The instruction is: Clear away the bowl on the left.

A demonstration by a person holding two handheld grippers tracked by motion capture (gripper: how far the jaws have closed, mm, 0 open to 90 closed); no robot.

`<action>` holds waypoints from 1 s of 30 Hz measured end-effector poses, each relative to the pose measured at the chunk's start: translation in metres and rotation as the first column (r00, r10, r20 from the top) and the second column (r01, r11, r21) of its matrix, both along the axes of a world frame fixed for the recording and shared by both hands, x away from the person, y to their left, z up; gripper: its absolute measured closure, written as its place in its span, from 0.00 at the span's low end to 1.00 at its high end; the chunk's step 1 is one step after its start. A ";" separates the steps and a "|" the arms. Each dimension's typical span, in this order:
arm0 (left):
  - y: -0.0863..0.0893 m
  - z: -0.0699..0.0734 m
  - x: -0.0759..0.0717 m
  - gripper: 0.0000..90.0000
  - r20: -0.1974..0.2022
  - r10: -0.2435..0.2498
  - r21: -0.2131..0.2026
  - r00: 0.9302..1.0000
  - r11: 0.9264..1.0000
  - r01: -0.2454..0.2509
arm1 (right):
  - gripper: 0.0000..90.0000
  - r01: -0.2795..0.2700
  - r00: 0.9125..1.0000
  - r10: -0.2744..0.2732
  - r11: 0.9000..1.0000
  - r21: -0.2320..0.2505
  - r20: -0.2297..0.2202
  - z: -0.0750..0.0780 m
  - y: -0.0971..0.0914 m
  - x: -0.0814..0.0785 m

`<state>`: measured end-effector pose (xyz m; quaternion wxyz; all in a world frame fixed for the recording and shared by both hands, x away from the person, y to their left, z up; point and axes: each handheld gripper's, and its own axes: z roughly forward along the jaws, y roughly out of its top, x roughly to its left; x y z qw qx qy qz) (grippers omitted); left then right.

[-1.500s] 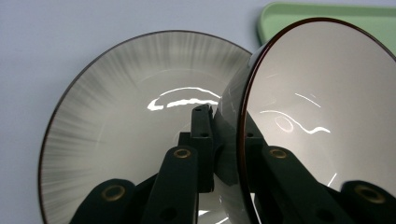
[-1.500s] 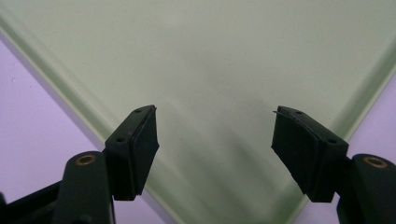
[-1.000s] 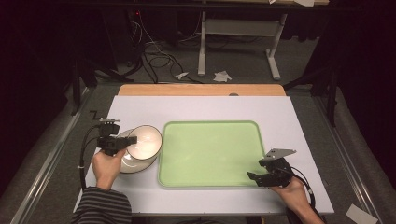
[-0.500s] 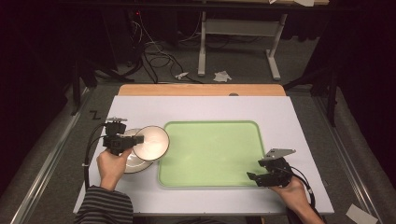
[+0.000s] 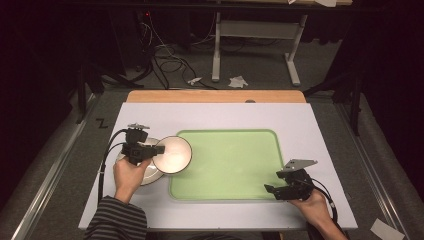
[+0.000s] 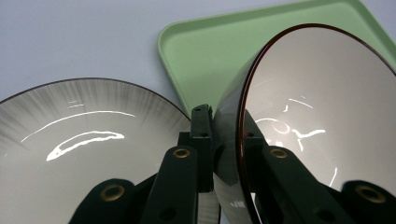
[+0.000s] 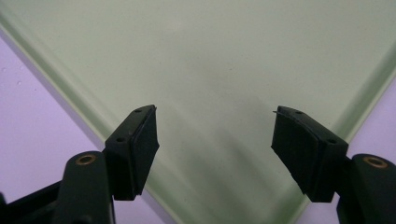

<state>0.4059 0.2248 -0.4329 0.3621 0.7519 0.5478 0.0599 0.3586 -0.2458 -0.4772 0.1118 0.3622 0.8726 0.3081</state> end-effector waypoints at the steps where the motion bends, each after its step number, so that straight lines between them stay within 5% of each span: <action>1: -0.001 0.000 0.000 0.91 -0.002 -0.004 -0.001 1.000 1.000 0.004 | 0.36 0.001 1.000 -0.001 1.000 -0.002 -0.001 0.000 0.000 0.000; 18: -0.051 0.011 0.019 0.91 -0.019 -0.142 0.009 0.990 0.990 0.142 | 0.36 0.002 1.000 -0.002 1.000 -0.005 -0.004 0.000 0.000 0.000; 30: -0.090 0.003 0.040 0.91 -0.047 -0.181 -0.067 0.982 0.982 0.178 | 0.36 0.002 1.000 -0.002 1.000 -0.006 -0.009 -0.001 0.000 0.001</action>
